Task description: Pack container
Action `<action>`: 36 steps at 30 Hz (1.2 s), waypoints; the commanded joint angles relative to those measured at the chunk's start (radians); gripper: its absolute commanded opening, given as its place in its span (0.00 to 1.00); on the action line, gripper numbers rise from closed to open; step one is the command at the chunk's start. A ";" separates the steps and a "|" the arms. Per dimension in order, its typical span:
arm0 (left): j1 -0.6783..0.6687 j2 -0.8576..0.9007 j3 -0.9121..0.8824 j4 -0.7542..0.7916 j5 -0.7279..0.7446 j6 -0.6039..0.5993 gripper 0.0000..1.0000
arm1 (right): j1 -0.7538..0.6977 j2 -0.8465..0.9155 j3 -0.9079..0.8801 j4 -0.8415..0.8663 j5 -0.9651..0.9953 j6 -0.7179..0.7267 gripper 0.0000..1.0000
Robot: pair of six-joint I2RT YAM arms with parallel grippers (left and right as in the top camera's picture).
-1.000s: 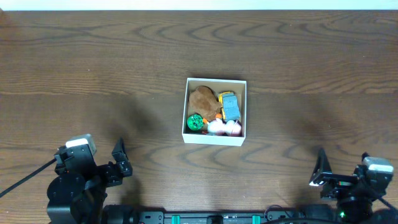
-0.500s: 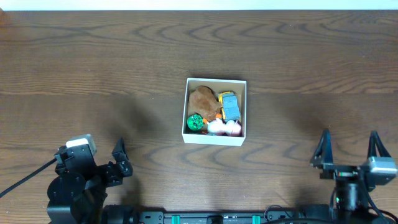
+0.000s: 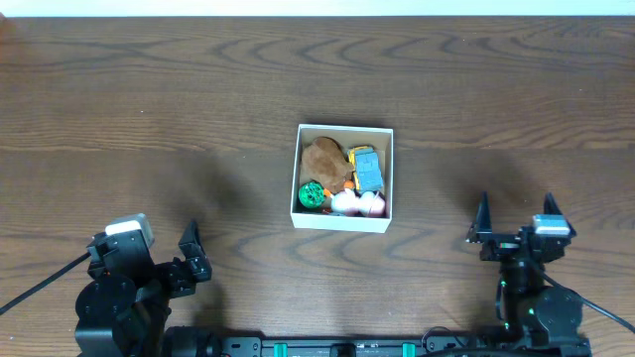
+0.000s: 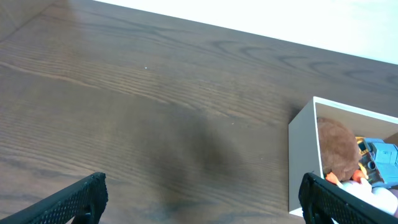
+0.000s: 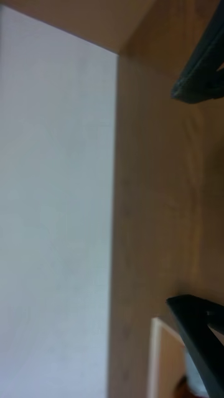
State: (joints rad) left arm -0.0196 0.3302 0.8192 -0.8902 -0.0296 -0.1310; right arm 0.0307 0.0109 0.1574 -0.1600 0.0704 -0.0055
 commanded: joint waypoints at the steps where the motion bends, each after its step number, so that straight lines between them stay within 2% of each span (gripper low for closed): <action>1: 0.003 0.003 -0.004 0.001 0.003 -0.005 0.98 | 0.002 -0.006 -0.051 -0.014 -0.026 -0.018 0.99; 5: 0.003 0.003 -0.004 0.001 0.003 -0.005 0.98 | 0.002 -0.006 -0.111 -0.008 -0.081 -0.019 0.99; 36: 0.003 0.003 -0.004 0.001 0.003 -0.005 0.98 | 0.000 -0.005 -0.111 -0.005 -0.079 -0.018 0.99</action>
State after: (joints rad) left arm -0.0196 0.3302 0.8188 -0.8902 -0.0296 -0.1310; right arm 0.0303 0.0120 0.0513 -0.1665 -0.0017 -0.0120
